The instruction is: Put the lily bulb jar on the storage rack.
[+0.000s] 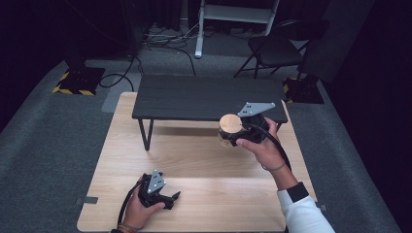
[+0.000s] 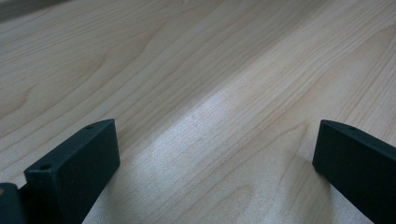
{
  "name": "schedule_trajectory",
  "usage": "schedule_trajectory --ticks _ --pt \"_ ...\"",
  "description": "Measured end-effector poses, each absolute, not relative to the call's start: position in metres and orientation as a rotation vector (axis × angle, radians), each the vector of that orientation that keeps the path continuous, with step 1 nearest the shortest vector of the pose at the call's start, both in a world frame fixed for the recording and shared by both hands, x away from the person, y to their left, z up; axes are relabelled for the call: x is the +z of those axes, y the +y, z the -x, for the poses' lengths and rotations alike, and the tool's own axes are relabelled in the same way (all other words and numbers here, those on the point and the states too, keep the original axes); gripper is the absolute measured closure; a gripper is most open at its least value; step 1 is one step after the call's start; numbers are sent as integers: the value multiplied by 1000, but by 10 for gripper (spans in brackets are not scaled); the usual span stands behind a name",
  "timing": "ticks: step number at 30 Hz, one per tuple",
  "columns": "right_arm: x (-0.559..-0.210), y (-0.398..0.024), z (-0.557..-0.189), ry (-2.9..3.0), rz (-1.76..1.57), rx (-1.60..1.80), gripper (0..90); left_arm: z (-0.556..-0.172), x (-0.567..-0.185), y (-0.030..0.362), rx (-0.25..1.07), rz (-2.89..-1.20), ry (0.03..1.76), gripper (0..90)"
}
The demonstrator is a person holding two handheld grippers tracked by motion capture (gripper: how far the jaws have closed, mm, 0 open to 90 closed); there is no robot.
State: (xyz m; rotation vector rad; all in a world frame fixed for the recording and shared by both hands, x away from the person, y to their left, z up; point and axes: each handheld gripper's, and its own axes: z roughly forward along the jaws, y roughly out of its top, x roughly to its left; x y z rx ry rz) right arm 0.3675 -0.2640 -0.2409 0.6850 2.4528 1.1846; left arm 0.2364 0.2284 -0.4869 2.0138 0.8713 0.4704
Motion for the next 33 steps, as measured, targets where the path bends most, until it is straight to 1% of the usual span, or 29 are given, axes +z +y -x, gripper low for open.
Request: schedule_trajectory --ticks 3,7,18,33 --pt "-230 -260 -367 2427 -665 1184 231 -236 -487 228 470 -2014 871 5" --pt "-217 -260 -374 2423 -675 1217 231 -236 -487 228 471 -2014 871 5" --pt "-201 -258 -385 2396 -675 1278 233 -236 -487 228 471 -2014 871 5" --pt "-214 -246 -408 2296 -798 1245 233 -236 -487 228 471 -2014 871 5"
